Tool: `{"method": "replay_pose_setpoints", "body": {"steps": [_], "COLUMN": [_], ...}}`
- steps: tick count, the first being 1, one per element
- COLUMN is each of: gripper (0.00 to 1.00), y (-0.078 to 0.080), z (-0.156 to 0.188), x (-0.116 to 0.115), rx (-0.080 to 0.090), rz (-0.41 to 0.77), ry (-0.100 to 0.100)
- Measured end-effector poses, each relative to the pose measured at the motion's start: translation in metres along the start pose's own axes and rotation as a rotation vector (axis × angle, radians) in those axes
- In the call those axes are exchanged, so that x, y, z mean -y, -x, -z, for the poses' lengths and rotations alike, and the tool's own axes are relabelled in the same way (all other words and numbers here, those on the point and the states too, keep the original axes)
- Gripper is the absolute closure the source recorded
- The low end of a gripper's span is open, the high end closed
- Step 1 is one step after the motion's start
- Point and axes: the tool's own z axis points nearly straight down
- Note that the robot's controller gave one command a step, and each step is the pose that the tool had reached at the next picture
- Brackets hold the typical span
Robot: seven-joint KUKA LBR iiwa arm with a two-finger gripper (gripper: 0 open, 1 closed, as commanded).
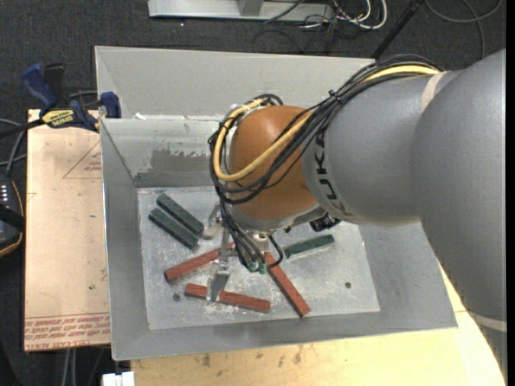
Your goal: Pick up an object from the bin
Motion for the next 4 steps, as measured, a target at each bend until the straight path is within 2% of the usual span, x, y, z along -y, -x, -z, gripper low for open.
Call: {"method": "replay_pose_setpoints", "body": {"steps": [1, 2, 4], "gripper": [0.00, 1.00, 1.00], "y": [-0.0078, -0.0069, -0.0075], "z": [-0.0713, -0.0742, -0.0725], "x": [0.0183, 0.0198, 0.0200], "rx": [0.019, 0.018, 0.013], "rz": [-0.100, -0.116, -0.116], "ry": [0.009, 0.007, 0.005]}}
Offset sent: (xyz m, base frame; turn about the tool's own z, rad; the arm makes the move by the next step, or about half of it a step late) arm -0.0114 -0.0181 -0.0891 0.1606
